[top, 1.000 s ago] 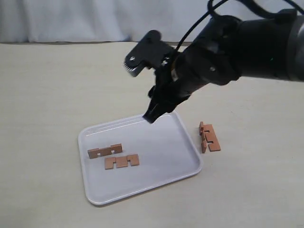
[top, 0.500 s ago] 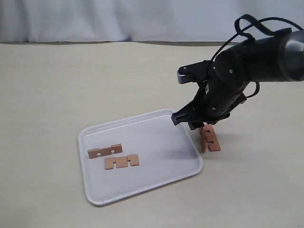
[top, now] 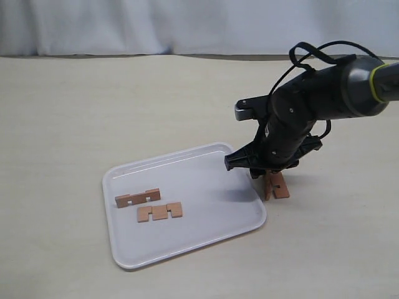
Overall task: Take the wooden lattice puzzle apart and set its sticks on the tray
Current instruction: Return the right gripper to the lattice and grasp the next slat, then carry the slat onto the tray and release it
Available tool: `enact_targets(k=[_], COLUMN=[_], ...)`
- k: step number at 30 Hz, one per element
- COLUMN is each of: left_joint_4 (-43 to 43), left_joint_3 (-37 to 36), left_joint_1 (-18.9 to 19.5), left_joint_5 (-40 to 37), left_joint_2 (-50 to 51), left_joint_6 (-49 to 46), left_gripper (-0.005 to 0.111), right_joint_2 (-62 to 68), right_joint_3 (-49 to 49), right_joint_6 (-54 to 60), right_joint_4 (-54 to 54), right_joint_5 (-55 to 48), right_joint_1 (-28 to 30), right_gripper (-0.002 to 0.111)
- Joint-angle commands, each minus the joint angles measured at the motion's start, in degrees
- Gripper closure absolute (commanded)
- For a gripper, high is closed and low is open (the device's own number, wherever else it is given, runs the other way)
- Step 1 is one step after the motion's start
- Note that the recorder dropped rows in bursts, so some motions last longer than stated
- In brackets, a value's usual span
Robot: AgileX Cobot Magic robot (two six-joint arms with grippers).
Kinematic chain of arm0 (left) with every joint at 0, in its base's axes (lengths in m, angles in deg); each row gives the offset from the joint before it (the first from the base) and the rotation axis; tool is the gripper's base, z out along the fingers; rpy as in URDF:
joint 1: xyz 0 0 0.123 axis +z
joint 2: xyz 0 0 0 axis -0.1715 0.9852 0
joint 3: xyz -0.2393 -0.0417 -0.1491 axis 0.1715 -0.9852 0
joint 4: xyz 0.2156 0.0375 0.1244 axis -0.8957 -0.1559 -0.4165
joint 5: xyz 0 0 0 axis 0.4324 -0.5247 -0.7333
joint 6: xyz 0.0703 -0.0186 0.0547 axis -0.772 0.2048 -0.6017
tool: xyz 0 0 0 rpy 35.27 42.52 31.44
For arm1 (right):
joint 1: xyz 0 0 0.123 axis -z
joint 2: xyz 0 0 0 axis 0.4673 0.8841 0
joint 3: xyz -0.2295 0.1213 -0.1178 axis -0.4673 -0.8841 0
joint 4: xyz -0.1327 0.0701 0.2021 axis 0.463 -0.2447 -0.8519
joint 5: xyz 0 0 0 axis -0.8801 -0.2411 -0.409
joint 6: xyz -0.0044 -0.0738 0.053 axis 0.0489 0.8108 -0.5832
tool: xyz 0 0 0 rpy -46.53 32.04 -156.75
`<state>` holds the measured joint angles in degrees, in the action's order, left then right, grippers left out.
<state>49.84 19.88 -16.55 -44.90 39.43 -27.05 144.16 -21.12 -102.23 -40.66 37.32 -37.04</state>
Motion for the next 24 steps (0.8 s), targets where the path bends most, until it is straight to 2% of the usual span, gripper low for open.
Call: enact_targets(k=[1,5,12,18,24], left_joint_4=[-0.08,-0.08,-0.08,0.03,0.03], left_joint_3=[-0.18,-0.18,-0.18,-0.18,-0.18], left_joint_1=[0.01,0.01,0.01,0.01,0.01], left_joint_5=[0.69,0.69,0.69,0.59,0.59], left_joint_2=[-0.11,-0.11,-0.11,-0.11,-0.11], left_joint_6=[0.16,0.16,0.16,0.16,0.16], left_gripper=[0.107,0.107,0.107,0.107,0.107], right_joint_2=[0.28,0.28,-1.26,-7.85,-9.83], right_joint_3=[-0.19,-0.19,-0.19,0.04,0.04], right_joint_6=[-0.51,-0.51,-0.51,0.24,2.88], right_joint_4=[0.89,2.26,3.92,3.92,2.87], right_joint_5=[1.48,1.32,1.18,2.16,5.25], right_joint_1=[0.41,0.41,0.41,-0.02,-5.71], right_gripper=[0.083,0.103,0.104,0.104,0.104])
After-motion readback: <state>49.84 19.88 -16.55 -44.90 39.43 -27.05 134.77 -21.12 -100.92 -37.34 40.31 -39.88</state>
